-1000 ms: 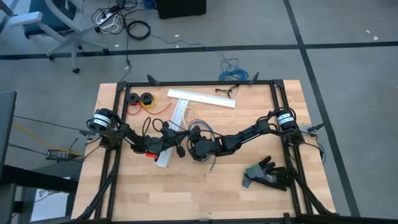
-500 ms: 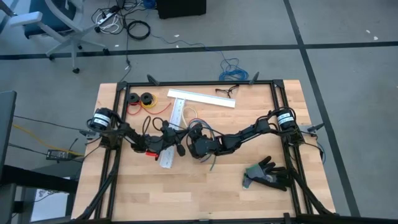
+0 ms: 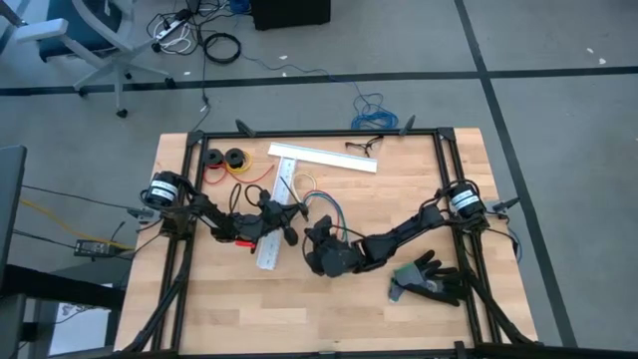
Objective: Ziptie cables
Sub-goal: Wrap the black zip tie on the cables
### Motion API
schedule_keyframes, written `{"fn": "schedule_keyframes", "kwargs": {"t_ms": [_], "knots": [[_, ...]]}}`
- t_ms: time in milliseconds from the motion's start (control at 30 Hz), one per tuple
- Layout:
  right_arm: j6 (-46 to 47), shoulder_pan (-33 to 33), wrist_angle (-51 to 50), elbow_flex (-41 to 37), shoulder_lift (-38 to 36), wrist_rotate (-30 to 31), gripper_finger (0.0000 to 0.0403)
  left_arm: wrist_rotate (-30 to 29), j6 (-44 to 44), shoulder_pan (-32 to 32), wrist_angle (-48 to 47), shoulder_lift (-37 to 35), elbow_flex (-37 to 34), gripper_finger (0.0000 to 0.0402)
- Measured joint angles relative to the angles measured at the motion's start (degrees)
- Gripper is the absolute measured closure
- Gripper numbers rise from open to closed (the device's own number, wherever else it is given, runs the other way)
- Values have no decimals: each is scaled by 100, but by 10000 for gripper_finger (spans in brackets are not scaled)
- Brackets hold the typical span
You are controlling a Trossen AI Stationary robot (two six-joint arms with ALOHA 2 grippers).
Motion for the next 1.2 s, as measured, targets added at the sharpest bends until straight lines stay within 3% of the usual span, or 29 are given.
{"fn": "schedule_keyframes", "kwargs": {"t_ms": [233,667,833,1033,1200], "knots": [[264,-277,-156,-2,26,-210,393,45,-118,12,32,0,20,398],[1051,-722,-730,-2,26,-664,292,63,-648,96,-731,0,273,398],[1374,-805,-1299,-2,26,-928,288,105,-658,96,-732,0,275,398],[1314,-953,-740,-2,26,-875,290,122,-662,101,-685,0,278,398],[1310,-1118,-1114,-2,28,-1183,290,235,-664,101,-680,0,278,398]]}}
